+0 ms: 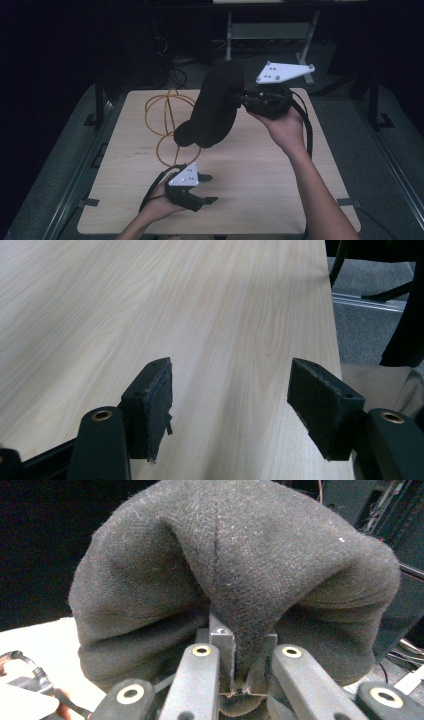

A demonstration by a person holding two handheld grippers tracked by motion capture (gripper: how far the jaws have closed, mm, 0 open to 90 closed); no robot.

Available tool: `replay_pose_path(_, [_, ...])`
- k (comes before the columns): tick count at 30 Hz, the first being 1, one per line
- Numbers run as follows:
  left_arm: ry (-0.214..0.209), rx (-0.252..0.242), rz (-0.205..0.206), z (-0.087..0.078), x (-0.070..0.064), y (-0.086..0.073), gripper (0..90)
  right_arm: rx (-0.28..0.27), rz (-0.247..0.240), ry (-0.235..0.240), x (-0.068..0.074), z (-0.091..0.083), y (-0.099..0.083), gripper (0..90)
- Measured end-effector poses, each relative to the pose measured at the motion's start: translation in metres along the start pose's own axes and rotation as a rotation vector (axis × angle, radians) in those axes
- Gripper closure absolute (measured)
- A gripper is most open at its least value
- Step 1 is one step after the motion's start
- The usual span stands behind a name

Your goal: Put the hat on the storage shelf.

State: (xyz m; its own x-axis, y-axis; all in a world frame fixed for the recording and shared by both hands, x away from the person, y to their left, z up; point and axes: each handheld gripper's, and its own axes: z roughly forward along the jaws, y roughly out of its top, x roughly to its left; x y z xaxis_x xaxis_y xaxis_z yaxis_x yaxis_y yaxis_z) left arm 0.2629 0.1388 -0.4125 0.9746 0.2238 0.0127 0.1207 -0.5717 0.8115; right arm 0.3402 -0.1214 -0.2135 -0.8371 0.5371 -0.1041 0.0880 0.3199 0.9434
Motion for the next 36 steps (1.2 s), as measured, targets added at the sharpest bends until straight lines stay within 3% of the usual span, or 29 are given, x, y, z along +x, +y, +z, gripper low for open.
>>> replay_pose_path(10, [-0.008,0.009,0.014,0.005,0.003,-0.003,33.9,0.058,-0.044,0.046,-0.004,0.047,0.038,85.3])
replay_pose_path(19, [-0.017,0.008,0.001,0.006,0.006,-0.005,33.9,0.128,-0.075,0.099,-0.001,0.092,0.065,85.0])
replay_pose_path(30, [-0.024,0.000,0.006,0.008,0.003,-0.004,33.7,0.202,-0.056,0.161,-0.001,0.147,0.071,83.9])
replay_pose_path(36, [-0.021,0.008,0.015,0.010,0.001,-0.004,33.8,0.200,-0.014,0.185,-0.003,0.170,0.067,83.8])
